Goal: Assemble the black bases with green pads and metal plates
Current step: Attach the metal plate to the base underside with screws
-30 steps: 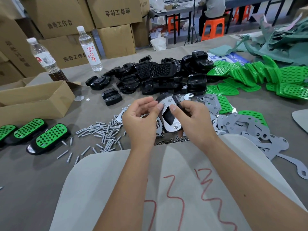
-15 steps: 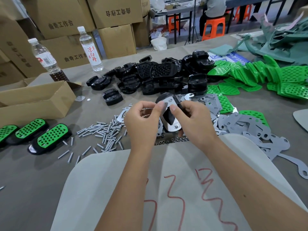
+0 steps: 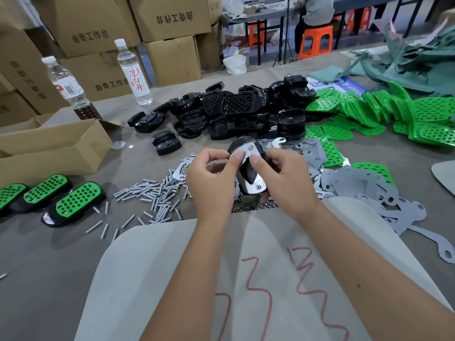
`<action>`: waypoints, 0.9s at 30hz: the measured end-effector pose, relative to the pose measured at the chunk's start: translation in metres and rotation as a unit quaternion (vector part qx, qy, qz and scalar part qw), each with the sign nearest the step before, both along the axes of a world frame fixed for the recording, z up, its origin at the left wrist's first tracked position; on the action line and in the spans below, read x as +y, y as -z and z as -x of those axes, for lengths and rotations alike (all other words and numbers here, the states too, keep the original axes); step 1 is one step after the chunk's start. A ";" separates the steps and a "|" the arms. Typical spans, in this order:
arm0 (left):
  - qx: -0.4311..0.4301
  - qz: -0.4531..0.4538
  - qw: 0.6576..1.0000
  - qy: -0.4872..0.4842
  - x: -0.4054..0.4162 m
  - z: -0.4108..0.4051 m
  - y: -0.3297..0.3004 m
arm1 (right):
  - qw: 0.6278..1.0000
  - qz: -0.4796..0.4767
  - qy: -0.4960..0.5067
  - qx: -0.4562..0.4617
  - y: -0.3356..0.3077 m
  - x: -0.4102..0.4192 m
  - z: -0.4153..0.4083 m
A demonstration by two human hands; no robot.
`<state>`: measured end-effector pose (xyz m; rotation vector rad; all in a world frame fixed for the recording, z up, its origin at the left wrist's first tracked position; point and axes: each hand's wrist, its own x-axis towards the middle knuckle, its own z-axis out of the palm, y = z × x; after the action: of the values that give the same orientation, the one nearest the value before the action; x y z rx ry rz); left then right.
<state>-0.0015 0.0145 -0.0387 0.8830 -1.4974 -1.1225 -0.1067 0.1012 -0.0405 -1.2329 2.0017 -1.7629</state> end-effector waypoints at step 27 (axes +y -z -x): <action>0.008 0.014 1.000 -0.011 0.002 0.000 -0.001 | 0.999 0.026 -0.017 -0.030 0.000 0.001 -0.002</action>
<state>-0.0019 0.0169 -0.0376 0.8670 -1.4837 -1.0879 -0.1048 0.1022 -0.0404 -1.2067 1.9026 -1.8232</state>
